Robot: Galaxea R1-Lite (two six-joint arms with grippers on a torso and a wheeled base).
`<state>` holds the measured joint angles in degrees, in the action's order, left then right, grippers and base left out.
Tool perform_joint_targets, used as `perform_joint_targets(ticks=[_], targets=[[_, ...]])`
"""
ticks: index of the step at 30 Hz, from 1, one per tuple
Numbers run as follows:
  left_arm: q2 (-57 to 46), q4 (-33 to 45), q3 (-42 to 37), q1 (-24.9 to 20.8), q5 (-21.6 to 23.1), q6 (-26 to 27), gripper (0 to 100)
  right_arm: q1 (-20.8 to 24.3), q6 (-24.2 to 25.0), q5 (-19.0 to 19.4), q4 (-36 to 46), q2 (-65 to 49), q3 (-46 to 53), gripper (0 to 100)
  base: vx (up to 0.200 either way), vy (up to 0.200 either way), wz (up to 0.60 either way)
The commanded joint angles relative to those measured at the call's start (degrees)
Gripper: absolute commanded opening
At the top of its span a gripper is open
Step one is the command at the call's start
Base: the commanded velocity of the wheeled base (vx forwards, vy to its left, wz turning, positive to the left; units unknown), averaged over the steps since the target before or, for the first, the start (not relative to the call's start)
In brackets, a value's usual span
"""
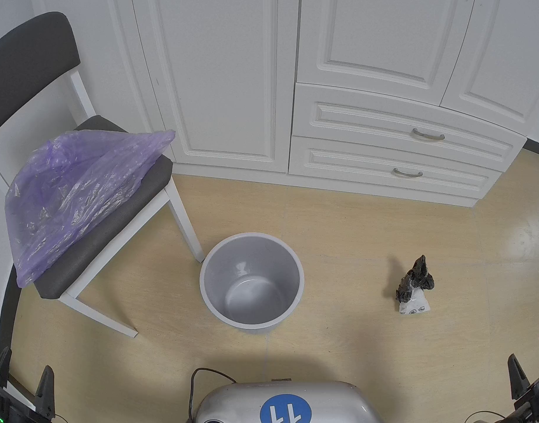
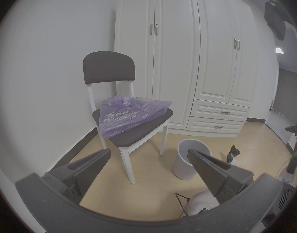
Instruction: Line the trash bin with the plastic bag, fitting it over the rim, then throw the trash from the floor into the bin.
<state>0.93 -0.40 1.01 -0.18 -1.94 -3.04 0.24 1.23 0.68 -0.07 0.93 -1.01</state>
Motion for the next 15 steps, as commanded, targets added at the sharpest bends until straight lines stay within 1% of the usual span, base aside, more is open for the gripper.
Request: perform_joint_targets(ticks=[1,15], targets=[[-0.93,-0.04,-1.01,0.01,0.00,-0.13,100,0.11,0.09,-0.16,-0.01,-0.93,1.01,100,0.000,0.000,0.00],[-0.84,-0.04,-1.01,0.01,-0.43,-0.48,100,0.02,0.18,-0.86,-0.10,-0.93,1.01,100,0.000,0.000,0.00]])
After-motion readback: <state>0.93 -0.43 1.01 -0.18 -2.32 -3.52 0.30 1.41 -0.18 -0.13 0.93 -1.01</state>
